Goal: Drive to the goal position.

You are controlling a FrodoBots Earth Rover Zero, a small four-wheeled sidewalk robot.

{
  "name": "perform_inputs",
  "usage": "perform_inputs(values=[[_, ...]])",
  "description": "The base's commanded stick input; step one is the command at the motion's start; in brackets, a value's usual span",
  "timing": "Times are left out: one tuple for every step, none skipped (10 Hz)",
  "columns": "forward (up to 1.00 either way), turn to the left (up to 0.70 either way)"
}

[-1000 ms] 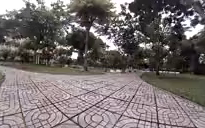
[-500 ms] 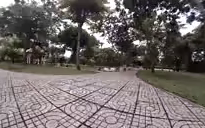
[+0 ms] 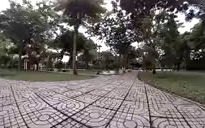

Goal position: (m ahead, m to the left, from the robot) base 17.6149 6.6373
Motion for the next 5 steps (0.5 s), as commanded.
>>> perform_inputs(values=[[1.00,0.00],[1.00,0.00],[1.00,0.00],[1.00,0.00],[1.00,0.00]])
